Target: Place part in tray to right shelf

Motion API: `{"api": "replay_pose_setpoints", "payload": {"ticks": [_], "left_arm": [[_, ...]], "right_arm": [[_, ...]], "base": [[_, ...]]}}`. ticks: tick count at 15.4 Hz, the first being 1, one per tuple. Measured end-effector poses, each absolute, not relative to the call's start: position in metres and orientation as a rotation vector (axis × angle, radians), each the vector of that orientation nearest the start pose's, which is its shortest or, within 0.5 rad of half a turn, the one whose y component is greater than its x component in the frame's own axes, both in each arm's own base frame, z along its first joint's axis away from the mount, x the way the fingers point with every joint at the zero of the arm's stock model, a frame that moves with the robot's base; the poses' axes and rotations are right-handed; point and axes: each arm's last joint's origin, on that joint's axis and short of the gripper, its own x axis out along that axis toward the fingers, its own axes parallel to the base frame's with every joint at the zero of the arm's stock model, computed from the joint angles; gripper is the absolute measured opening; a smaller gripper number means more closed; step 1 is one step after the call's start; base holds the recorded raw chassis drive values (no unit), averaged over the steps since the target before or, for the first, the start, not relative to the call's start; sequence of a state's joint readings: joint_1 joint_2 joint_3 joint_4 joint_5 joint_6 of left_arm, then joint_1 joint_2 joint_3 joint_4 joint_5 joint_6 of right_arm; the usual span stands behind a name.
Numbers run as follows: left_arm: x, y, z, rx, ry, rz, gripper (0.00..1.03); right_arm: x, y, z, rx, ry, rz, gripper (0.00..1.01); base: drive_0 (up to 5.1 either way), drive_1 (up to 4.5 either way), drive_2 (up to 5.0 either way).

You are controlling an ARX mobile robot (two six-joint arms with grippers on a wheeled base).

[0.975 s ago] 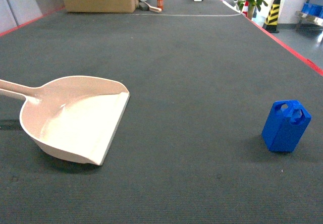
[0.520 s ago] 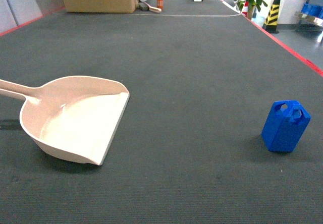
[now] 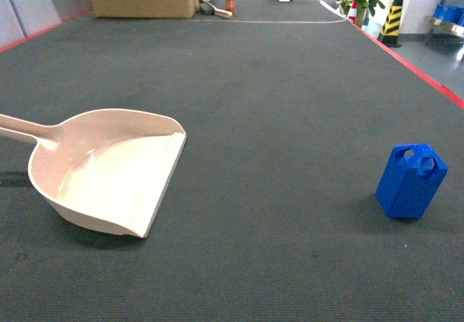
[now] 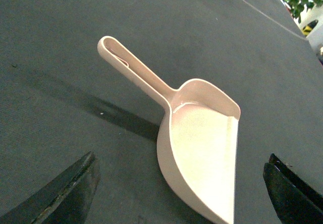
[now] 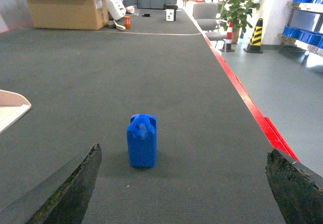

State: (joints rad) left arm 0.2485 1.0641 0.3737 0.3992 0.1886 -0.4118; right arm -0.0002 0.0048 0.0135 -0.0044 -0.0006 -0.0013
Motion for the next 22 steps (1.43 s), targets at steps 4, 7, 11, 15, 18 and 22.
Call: {"api": "replay_pose_setpoints", "payload": {"ticks": [4, 7, 11, 15, 18, 22], "left_arm": [[0.228, 0.054, 0.192, -0.584, 0.265, 0.099, 0.98], [0.267, 0.066, 0.156, -0.794, 0.302, 0.093, 0.98], [0.311, 0.081, 0.124, -0.920, 0.293, 0.060, 0.98], [0.355, 0.088, 0.115, -0.966, 0.289, 0.071, 0.98], [0.384, 0.096, 0.106, -0.989, 0.291, 0.088, 0.98], [0.417, 0.106, 0.099, -1.038, 0.236, 0.110, 0.82]], "right_arm": [[0.097, 0.000, 0.167, -0.001, -0.004, 0.000, 0.98], [0.097, 0.000, 0.167, -0.001, -0.004, 0.000, 0.98], [0.097, 0.000, 0.167, -0.001, -0.004, 0.000, 0.98], [0.097, 0.000, 0.167, -0.001, -0.004, 0.000, 0.98], [0.097, 0.000, 0.167, -0.001, -0.004, 0.000, 0.98], [0.097, 0.000, 0.167, -0.001, -0.004, 0.000, 0.98]], "base": [[0.0, 0.00, 0.0], [0.0, 0.00, 0.0], [0.0, 0.00, 0.0], [0.0, 0.00, 0.0], [0.0, 0.00, 0.0], [0.0, 0.00, 0.0]]}}
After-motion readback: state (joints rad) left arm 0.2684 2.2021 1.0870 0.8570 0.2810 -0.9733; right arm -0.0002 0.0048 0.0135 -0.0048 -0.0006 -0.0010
